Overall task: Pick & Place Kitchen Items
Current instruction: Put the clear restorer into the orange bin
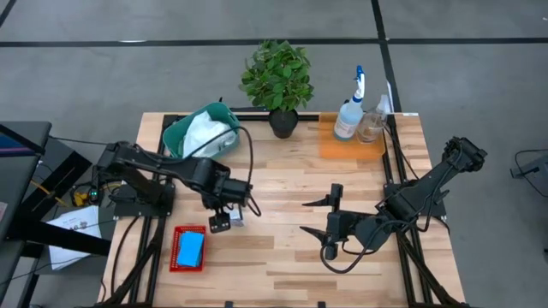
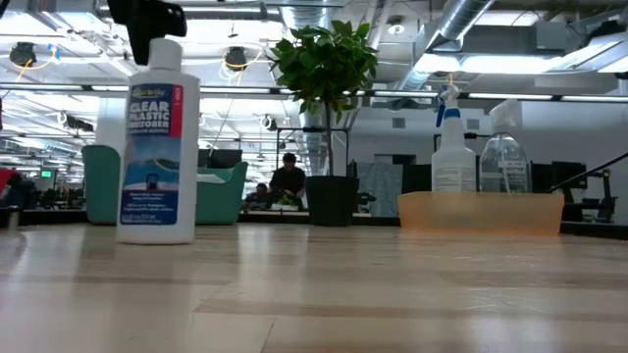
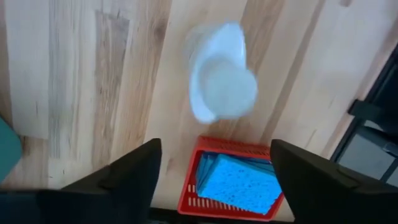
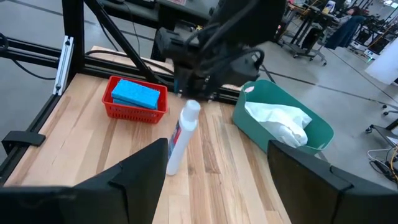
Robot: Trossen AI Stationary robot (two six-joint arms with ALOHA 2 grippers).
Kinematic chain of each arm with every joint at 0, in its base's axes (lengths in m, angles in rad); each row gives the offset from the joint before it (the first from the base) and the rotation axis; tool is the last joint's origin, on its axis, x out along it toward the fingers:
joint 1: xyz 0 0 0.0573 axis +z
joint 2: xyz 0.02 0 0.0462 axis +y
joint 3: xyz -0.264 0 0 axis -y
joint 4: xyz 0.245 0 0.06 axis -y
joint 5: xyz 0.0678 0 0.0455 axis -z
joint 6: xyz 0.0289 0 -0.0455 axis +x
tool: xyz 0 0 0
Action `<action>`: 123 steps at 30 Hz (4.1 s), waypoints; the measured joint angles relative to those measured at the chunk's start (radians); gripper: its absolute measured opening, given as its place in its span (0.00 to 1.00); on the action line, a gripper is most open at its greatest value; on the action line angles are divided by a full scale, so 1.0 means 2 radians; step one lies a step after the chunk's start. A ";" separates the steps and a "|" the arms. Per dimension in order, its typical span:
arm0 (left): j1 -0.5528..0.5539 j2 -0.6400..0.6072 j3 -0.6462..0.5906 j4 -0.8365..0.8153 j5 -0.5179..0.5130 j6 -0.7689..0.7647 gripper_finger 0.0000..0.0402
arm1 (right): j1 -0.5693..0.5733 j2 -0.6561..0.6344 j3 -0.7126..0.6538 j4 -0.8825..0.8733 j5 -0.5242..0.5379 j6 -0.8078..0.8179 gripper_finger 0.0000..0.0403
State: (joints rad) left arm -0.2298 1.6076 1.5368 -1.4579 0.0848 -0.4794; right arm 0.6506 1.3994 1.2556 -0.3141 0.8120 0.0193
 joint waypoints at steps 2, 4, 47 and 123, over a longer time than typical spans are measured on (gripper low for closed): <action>0.000 -0.008 0.000 0.000 -0.001 0.000 0.76 | 0.000 0.000 0.000 0.000 0.000 0.000 0.66; 0.000 -0.017 0.000 -0.001 -0.001 0.000 0.76 | 0.000 0.000 0.000 0.000 0.000 0.000 0.66; -0.208 -0.456 -0.396 0.718 -0.336 0.370 0.56 | -0.221 0.280 0.104 0.255 -0.323 0.009 0.66; -0.206 -0.433 -0.408 0.768 -0.342 0.397 0.55 | -0.251 0.322 0.121 0.230 -0.372 0.024 0.28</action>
State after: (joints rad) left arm -0.6410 0.7408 0.7203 0.0780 -0.5987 0.3149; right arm 0.1490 2.0437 1.4967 0.1460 0.0681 0.0667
